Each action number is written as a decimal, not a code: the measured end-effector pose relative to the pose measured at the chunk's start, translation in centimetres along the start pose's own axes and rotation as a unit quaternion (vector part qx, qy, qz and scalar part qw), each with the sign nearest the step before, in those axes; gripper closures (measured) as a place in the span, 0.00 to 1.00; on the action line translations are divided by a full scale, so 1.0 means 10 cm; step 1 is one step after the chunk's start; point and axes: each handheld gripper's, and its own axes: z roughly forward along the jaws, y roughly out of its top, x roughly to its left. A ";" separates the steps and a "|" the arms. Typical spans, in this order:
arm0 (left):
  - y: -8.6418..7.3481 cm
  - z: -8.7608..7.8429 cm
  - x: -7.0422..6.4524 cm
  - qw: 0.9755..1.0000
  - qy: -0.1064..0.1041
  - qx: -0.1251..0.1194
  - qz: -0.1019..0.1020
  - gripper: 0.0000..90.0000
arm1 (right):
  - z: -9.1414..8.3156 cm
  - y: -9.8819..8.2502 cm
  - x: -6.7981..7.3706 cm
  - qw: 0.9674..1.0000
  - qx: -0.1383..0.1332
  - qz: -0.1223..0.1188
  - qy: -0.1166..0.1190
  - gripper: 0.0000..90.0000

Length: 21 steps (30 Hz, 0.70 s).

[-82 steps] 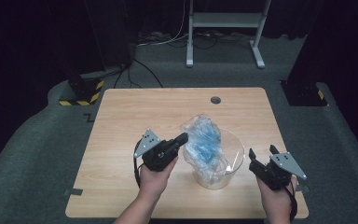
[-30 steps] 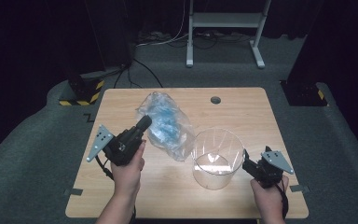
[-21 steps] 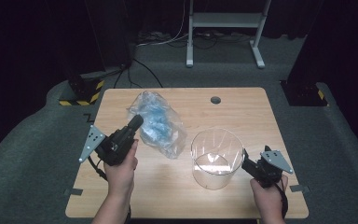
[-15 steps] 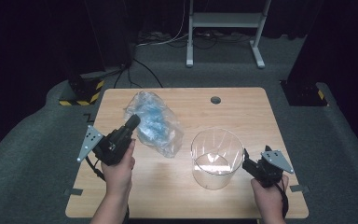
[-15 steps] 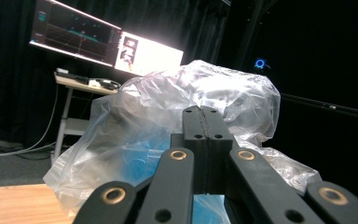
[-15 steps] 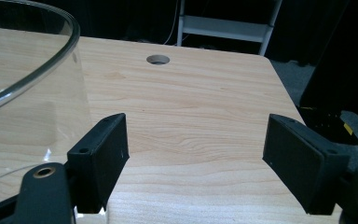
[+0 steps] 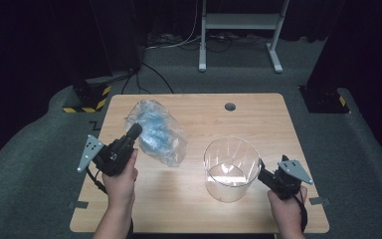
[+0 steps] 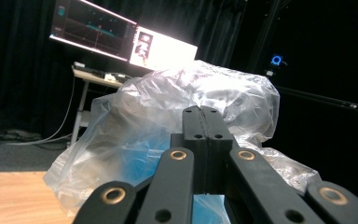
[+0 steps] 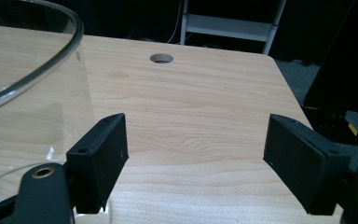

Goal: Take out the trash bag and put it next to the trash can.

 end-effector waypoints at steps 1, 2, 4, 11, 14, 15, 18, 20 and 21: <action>-0.02 0.01 0.01 1.000 0.001 0.004 -0.001 1.00 | 0.00 0.00 0.00 1.000 -0.001 -0.001 0.000 0.24; -0.03 0.01 0.02 1.000 0.002 0.007 0.001 1.00 | 0.00 0.01 -0.01 1.000 -0.002 -0.001 0.000 0.24; -0.05 0.02 0.03 1.000 0.004 0.012 0.007 1.00 | -0.01 0.01 -0.01 1.000 -0.004 0.000 0.000 0.24; -0.14 0.07 0.10 0.999 0.012 0.035 0.008 0.99 | -0.01 0.01 -0.02 1.000 -0.004 0.001 -0.001 0.23; -0.18 0.10 0.13 0.999 0.019 0.045 0.006 0.99 | -0.02 0.01 -0.02 1.000 -0.003 0.001 -0.001 0.23; -0.20 0.10 0.15 0.999 0.021 0.049 0.009 0.99 | -0.02 0.01 -0.02 1.000 -0.004 0.000 -0.001 0.23; -0.24 0.12 0.18 0.998 0.028 0.059 0.014 0.99 | -0.02 0.00 -0.02 1.000 -0.004 -0.001 0.001 0.23; -0.28 0.14 0.20 0.997 0.033 0.067 0.019 0.99 | -0.01 0.00 -0.03 1.000 -0.001 0.001 -0.001 0.23; -0.30 0.15 0.21 0.997 0.035 0.071 0.019 0.99 | -0.01 0.00 -0.03 1.000 0.000 0.001 -0.001 0.23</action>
